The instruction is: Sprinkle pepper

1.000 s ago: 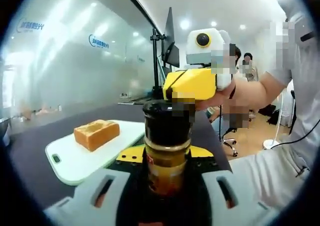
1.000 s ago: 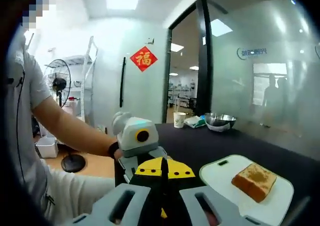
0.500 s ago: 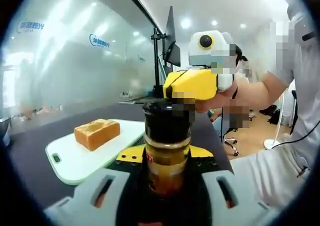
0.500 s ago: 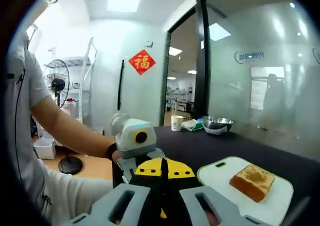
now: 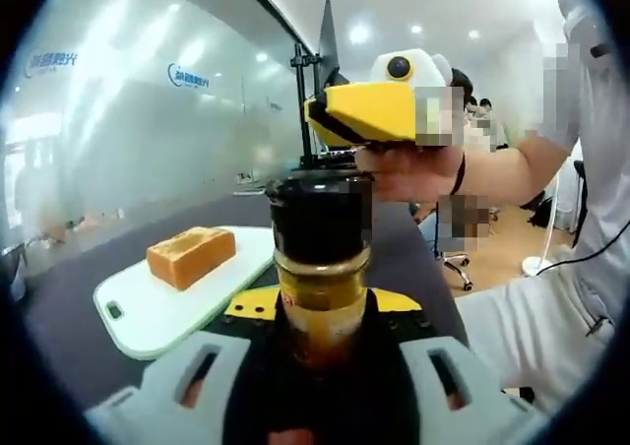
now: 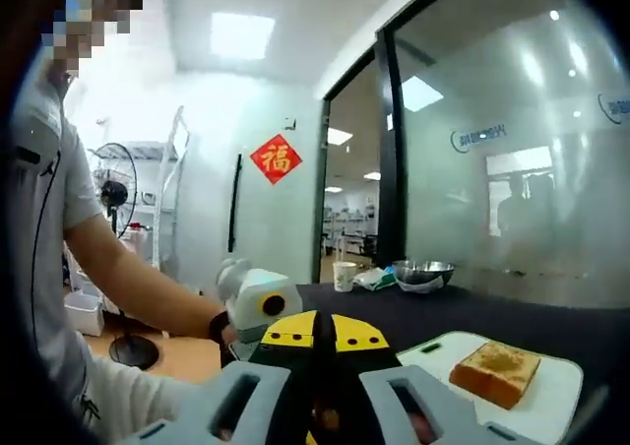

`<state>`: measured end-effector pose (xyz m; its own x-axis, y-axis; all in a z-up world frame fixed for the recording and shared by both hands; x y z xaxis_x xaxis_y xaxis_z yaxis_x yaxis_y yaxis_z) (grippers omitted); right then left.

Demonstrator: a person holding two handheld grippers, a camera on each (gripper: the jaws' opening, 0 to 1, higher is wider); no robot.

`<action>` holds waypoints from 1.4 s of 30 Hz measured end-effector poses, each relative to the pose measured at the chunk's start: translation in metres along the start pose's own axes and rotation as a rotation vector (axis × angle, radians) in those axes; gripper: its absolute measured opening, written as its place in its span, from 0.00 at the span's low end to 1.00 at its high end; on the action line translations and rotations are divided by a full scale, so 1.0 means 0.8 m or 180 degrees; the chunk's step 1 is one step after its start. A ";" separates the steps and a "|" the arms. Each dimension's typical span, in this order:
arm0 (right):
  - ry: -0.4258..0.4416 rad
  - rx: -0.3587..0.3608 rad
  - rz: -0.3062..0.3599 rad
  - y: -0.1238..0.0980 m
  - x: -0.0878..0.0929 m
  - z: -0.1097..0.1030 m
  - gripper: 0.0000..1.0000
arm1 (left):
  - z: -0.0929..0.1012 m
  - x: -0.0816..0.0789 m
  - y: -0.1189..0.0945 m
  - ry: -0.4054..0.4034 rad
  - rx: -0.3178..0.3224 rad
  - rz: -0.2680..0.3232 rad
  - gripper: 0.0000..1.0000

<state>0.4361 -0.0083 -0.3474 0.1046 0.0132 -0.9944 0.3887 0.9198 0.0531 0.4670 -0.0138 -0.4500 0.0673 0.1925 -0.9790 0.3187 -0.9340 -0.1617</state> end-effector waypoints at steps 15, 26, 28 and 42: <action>-0.0015 0.0351 0.0149 -0.098 -0.009 0.028 0.05 | -0.007 -0.004 -0.111 0.0079 -0.0780 0.0006 0.27; -0.0009 0.0870 0.0090 -0.155 0.020 0.069 0.08 | -0.099 0.002 -0.170 -0.0023 -0.2193 0.0273 0.25; -0.0007 0.0981 0.0026 -0.163 0.027 0.078 0.09 | -0.108 0.009 -0.177 0.0053 -0.2338 0.0157 0.24; -0.0224 0.2281 -0.0396 -0.225 0.070 0.188 0.17 | -0.117 0.013 -0.198 -0.0013 -0.2444 0.0326 0.23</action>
<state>0.5100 -0.2320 -0.3987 0.0698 -0.1220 -0.9901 0.9027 0.4301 0.0107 0.5059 0.1644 -0.4228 0.1289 0.1139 -0.9851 0.8773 -0.4762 0.0597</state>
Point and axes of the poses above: the point that each gripper's makers call its tool centre point, and the gripper's own axes: y roughly forward along the fingers, z roughly to its right, x roughly out of its underside, the point moved 1 cm from there along -y, roughly backward along the fingers, and after that the axes turned 2 degrees about -x, right-handed, at the moved point
